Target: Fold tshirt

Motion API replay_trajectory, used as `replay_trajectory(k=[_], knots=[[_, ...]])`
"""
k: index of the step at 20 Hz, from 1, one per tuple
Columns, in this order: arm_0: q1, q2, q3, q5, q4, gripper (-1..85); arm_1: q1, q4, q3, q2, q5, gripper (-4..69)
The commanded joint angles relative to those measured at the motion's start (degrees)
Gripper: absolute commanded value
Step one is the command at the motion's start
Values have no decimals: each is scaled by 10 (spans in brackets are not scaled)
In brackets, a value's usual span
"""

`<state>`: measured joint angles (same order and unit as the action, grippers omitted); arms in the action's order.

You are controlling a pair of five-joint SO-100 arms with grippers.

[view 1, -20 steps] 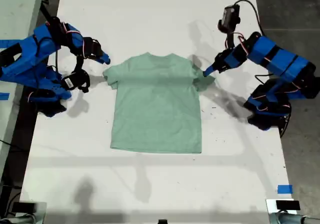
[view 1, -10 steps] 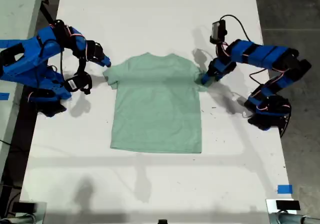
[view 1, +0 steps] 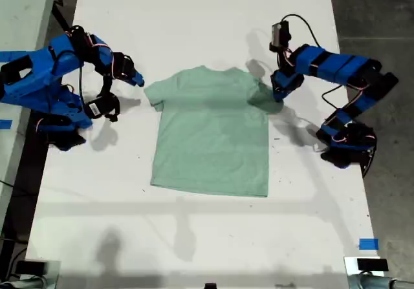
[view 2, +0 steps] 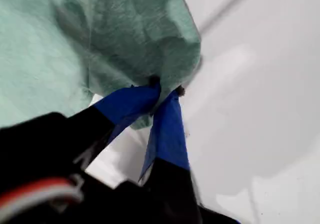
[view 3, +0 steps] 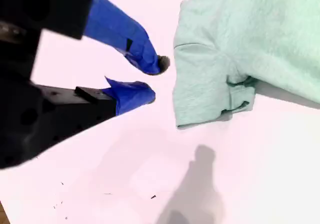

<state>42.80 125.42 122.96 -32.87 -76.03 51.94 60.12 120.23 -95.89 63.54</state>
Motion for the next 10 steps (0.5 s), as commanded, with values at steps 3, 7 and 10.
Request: replay_trajectory(k=[3, 7, 10], knots=[[-1, 1, 2, 1, 9, 59, 6, 157, -140, -139, 13, -7], [-4, 2, 5, 3, 10, 60, -64, 212, -240, -180, -26, -7], [-4, 2, 3, 4, 11, 61, -151, 167, -300, -113, -83, -7]])
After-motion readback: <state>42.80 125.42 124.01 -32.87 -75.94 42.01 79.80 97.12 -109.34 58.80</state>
